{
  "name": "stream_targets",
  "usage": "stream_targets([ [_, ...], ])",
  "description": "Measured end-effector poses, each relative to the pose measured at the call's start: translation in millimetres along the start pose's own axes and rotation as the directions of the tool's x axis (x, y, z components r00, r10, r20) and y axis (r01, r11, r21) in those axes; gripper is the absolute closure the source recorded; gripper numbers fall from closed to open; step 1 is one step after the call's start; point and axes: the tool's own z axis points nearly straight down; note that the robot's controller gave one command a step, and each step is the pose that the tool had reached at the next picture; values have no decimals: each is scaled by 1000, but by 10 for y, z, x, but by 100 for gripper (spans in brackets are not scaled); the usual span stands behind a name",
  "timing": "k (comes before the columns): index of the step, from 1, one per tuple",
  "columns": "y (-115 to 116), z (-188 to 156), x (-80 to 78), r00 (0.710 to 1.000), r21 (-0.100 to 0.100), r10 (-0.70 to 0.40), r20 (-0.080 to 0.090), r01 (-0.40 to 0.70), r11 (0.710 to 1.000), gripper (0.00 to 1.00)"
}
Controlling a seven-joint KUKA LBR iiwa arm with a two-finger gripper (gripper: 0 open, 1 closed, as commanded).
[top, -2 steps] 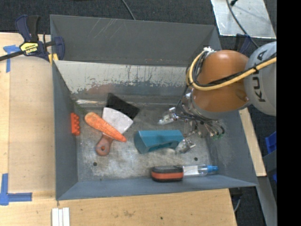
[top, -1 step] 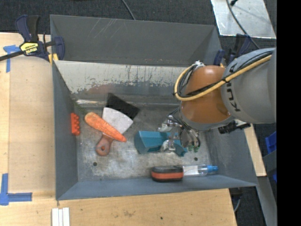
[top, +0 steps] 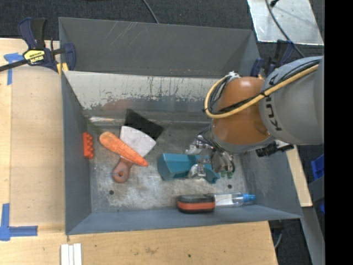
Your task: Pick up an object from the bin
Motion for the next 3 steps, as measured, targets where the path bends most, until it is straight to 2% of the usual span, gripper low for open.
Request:
stream_targets([
  [1,-3,-14,11,1000,-1,1,3,-1,1000,100],
  [2,63,-222,105,1000,0,11,-18,-11,1000,100],
  [3,41,-603,57,1000,-1,11,-17,-11,1000,100],
])
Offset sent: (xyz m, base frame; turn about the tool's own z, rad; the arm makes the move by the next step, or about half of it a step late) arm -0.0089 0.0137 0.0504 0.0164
